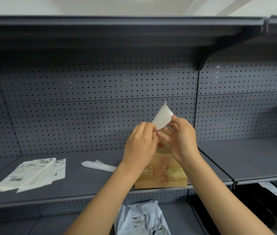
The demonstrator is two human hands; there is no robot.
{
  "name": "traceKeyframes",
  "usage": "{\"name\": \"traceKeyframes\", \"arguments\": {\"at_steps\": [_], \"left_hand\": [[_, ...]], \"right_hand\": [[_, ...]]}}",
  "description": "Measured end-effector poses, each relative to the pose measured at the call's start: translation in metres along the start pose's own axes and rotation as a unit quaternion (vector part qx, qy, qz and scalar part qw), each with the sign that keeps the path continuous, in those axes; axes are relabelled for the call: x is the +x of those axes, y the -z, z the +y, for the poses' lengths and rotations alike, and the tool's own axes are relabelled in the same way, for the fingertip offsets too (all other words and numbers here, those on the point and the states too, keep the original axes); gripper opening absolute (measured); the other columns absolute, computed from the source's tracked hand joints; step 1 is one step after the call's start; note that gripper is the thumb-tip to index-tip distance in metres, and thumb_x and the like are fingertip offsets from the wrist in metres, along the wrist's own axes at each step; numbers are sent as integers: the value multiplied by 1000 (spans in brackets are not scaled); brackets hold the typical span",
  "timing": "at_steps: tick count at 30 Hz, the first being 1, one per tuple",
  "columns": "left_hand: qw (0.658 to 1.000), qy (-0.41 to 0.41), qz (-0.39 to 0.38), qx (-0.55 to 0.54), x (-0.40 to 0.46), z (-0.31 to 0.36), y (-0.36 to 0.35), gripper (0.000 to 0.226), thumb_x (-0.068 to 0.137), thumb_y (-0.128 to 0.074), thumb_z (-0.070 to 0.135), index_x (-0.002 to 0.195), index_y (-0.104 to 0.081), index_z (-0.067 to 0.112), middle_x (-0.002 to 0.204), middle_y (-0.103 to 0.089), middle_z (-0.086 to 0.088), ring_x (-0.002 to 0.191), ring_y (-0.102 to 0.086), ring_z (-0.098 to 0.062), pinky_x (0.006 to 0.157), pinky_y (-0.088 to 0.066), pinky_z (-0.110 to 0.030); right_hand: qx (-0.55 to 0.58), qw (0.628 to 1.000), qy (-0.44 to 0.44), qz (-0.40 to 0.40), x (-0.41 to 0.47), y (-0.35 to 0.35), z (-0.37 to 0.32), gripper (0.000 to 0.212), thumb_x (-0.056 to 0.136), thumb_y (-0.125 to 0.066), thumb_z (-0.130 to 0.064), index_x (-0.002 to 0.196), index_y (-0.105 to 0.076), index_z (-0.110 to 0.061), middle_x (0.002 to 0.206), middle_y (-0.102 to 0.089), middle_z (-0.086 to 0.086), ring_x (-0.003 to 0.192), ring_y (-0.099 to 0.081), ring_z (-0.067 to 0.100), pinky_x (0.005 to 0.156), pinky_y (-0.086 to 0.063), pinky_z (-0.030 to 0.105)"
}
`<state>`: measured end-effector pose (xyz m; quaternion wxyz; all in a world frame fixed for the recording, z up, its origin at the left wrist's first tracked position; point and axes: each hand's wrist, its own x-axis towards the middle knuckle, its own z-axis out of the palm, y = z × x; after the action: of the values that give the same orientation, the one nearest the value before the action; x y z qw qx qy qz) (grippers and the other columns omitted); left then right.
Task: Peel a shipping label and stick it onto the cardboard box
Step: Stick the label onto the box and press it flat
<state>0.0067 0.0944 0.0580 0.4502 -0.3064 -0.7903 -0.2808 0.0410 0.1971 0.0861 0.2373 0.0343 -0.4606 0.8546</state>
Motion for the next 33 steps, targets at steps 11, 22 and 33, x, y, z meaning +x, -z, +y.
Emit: {"name": "traceKeyframes", "arguments": {"at_steps": [11,22,33], "left_hand": [[997,53,29,-44,13,-4,15,6,83,-53,5,86,-57,2,87,-61,-11,81,-59,-24,67,-46,-31],[864,351,16,-360,27,-21,28,7,85,-55,12,82,-59,16,89,-67,-1,86,-63,-17,73,-52,-26],[727,424,-24,-540,28,-30,26,9,88,-51,5,90,-60,6,93,-69,-5,81,-66,-15,71,-56,-27]], "right_hand": [[76,982,-151,-89,5,9,-16,10,85,-46,-12,82,-56,-11,90,-73,10,95,-68,27,90,-48,47],[-145,989,-7,24,21,31,-30,10,87,-52,-13,90,-62,-15,104,-66,5,101,-62,21,89,-49,34],[-245,965,-49,-81,30,35,-21,3,82,-63,-14,81,-66,-14,77,-72,-1,70,-64,13,74,-52,25]]}}
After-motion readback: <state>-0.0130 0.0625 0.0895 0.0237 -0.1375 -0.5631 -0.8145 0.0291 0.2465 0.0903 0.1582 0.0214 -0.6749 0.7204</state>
